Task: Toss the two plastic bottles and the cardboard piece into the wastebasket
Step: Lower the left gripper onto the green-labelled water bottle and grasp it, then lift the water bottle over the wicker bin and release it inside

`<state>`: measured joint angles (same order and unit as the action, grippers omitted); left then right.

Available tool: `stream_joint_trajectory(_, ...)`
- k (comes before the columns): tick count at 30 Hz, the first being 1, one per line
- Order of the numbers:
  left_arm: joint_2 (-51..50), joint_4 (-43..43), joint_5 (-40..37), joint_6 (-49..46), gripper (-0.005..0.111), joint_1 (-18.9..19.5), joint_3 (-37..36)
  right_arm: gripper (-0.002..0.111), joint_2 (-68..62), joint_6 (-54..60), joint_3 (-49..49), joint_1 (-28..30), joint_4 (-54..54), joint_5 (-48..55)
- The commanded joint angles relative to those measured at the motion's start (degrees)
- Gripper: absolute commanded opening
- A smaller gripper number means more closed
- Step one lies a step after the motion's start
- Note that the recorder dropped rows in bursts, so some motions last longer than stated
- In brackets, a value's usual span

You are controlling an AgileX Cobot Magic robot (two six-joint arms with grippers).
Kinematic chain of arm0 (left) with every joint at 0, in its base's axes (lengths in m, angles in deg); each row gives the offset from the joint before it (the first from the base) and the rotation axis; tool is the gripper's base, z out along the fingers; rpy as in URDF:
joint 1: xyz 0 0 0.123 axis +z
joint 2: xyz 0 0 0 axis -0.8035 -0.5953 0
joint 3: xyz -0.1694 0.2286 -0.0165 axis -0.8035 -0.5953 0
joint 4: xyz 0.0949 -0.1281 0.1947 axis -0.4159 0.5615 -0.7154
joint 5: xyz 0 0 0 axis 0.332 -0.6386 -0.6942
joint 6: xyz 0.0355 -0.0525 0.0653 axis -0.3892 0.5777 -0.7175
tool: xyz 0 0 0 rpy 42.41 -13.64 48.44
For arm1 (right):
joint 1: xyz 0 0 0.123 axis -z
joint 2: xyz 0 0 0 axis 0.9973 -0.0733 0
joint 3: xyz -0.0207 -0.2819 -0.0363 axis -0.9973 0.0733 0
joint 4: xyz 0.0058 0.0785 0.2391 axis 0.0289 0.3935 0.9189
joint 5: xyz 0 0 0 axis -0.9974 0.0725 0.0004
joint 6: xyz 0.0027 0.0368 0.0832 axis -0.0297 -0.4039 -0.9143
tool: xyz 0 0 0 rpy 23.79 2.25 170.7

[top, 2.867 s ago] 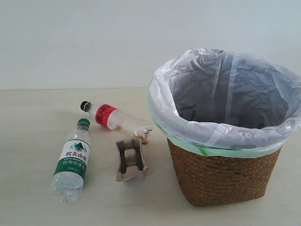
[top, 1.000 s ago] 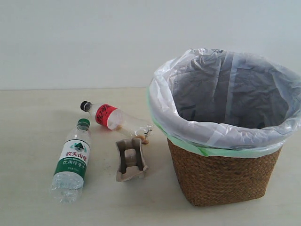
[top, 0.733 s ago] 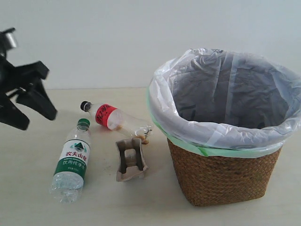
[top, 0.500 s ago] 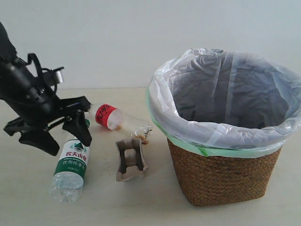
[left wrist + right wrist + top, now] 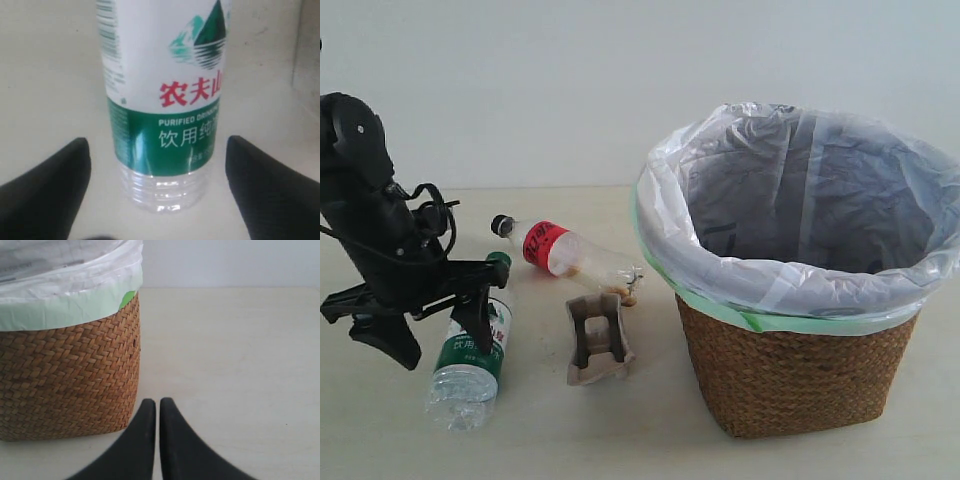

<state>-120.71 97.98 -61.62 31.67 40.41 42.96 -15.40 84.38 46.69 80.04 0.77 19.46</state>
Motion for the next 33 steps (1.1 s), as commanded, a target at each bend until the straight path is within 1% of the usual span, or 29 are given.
stream_joint_trajectory(1,0.1,-0.6,3.0,1.0,0.071,-0.2,0.1,0.000,0.3,0.0,0.0,-0.1,-0.1,-0.5)
stream_joint_trajectory(4,-0.7,0.9,3.2,1.0,0.071,-0.2,0.1,0.000,0.3,0.0,0.0,-0.1,-0.1,-0.5)
stream_joint_trajectory(8,-2.5,0.7,3.1,1.0,0.071,-0.2,0.1,0.000,0.3,0.0,0.0,-0.1,-0.1,-0.5)
stream_joint_trajectory(18,-7.6,0.7,6.3,0.6,0.071,-0.2,0.1,0.000,0.3,0.0,0.0,-0.1,-0.1,-0.5)
stream_joint_trajectory(22,-8.0,0.7,6.3,0.6,0.069,-0.2,0.1,0.000,0.3,0.0,0.0,-0.1,-0.1,-0.5)
stream_joint_trajectory(24,-8.0,0.7,6.2,0.6,0.057,-0.2,0.1,0.000,0.3,0.0,0.0,-0.1,-0.1,-0.5)
stream_joint_trajectory(25,-8.0,0.5,6.2,0.6,0.044,-0.2,0.1,0.000,0.3,0.0,0.0,-0.1,-0.1,-0.5)
stream_joint_trajectory(27,-8.0,-0.4,5.9,0.6,0.029,-0.2,0.1,0.000,0.3,0.0,0.0,-0.1,-0.1,-0.5)
stream_joint_trajectory(29,-8.0,-2.1,5.0,0.6,0.009,-0.2,0.1,0.000,0.3,0.0,0.0,-0.1,-0.1,-0.5)
stream_joint_trajectory(30,-8.0,-3.6,4.0,-0.1,0.004,-0.2,0.1,0.000,0.3,0.0,0.0,-0.1,-0.1,-0.5)
stream_joint_trajectory(33,-7.7,-6.6,2.6,-0.1,0.004,-0.2,0.1,0.000,0.3,0.0,0.0,-0.1,-0.1,-0.5)
